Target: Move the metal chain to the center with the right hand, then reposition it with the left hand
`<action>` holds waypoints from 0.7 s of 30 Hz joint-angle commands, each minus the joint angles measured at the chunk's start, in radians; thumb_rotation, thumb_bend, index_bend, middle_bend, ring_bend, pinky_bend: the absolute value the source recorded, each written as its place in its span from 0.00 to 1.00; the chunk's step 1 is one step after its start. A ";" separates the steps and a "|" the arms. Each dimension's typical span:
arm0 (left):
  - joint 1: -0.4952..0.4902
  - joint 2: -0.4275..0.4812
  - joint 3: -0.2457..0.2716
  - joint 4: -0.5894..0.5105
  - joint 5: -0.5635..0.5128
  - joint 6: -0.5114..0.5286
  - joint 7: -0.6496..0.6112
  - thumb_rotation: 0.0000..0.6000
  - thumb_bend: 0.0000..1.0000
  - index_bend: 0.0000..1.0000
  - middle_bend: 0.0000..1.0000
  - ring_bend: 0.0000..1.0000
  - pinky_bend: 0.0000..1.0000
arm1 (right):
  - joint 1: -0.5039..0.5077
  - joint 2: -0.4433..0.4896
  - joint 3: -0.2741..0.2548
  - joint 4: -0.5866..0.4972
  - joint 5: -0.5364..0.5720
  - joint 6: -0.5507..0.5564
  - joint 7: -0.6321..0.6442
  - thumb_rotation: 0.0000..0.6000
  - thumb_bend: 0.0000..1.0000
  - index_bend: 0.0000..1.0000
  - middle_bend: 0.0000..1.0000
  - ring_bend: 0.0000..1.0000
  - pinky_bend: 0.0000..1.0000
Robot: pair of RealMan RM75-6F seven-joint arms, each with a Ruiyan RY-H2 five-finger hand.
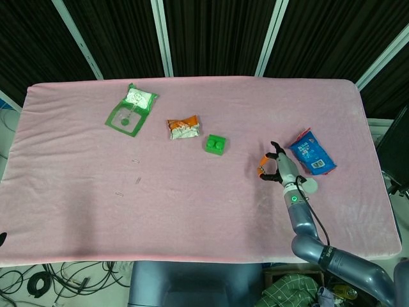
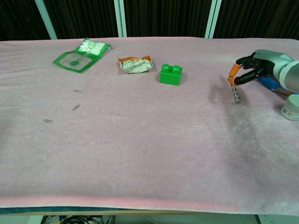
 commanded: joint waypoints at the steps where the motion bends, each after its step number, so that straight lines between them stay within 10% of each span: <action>1: 0.000 -0.001 0.000 0.000 -0.001 0.000 0.001 1.00 0.19 0.04 0.00 0.00 0.00 | 0.006 -0.009 0.002 0.013 0.000 -0.003 0.005 1.00 0.34 0.60 0.00 0.00 0.18; 21: -0.001 -0.003 -0.003 -0.001 -0.006 0.000 0.007 1.00 0.19 0.04 0.00 0.00 0.00 | 0.006 -0.029 -0.002 0.036 -0.027 -0.003 0.043 1.00 0.34 0.60 0.00 0.00 0.18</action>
